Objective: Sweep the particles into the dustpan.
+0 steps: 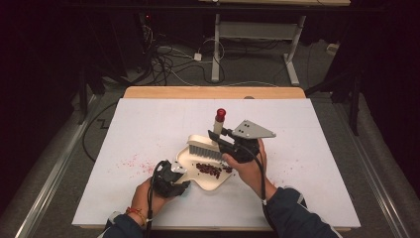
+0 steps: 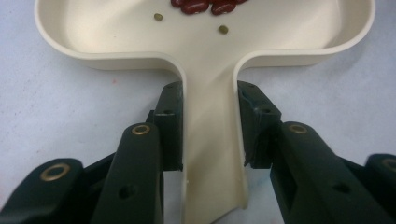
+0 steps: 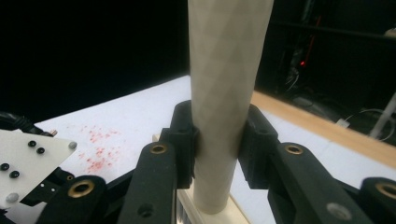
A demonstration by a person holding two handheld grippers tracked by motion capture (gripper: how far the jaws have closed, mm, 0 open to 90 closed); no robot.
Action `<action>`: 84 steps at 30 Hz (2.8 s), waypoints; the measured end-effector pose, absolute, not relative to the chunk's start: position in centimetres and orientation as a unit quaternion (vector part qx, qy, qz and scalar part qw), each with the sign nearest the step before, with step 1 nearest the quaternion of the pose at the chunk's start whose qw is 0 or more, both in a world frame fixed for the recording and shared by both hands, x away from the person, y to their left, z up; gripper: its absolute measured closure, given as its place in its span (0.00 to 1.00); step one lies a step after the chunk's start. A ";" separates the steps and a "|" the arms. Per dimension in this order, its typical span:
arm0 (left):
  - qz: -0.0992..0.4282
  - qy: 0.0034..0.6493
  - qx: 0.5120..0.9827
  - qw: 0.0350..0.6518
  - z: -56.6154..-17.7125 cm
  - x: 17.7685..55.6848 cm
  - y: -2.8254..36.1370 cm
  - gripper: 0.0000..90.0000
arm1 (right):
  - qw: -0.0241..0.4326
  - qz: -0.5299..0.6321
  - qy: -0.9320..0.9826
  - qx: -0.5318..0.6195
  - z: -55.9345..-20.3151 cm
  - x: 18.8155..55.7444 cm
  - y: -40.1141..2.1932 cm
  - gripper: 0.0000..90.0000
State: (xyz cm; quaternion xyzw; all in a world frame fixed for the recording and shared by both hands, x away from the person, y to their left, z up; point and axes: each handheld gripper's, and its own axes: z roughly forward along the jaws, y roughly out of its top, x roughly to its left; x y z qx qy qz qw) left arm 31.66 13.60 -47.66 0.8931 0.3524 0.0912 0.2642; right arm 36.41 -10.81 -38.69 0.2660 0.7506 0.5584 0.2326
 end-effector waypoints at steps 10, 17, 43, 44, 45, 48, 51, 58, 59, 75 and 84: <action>0.090 0.339 0.900 0.260 -47.4 30.8 14.2 0.71 | 0.263 0.521 0.752 0.306 -37.1 35.4 -17.6 0.78; 0.092 0.332 0.903 0.255 -47.4 30.5 13.5 0.71 | 0.289 0.470 0.763 0.338 -38.4 34.1 -21.4 0.78; 0.084 0.336 0.902 0.258 -47.7 30.9 13.0 0.71 | 0.228 0.506 0.783 0.281 -39.4 30.4 -15.6 0.78; 0.084 0.336 0.902 0.258 -47.7 30.9 13.0 0.71 | 0.229 0.509 0.781 0.282 -39.3 30.3 -15.6 0.78; 0.085 0.334 0.903 0.257 -47.6 30.9 13.1 0.71 | 0.236 0.508 0.781 0.277 -39.1 30.2 -15.6 0.78; 0.084 0.334 0.903 0.258 -47.7 30.9 13.1 0.71 | 0.239 0.511 0.778 0.275 -38.7 30.1 -15.9 0.78; 0.085 0.334 0.903 0.257 -47.6 30.9 13.2 0.71 | 0.244 0.511 0.777 0.275 -38.3 30.1 -16.9 0.78; 0.082 0.335 0.903 0.257 -47.6 31.1 13.7 0.71 | 0.280 0.509 0.762 0.285 -38.0 31.1 -18.5 0.78; 0.081 0.335 0.903 0.257 -47.6 31.1 13.8 0.71 | 0.285 0.515 0.754 0.292 -38.2 32.1 -18.9 0.78; 0.070 0.351 0.896 0.263 -47.8 32.0 15.2 0.71 | 0.305 0.498 0.748 0.315 -41.0 38.5 -13.8 0.78; 0.073 0.350 0.896 0.262 -47.7 32.0 15.2 0.71 | 0.240 0.518 0.775 0.273 -40.6 35.6 -12.0 0.78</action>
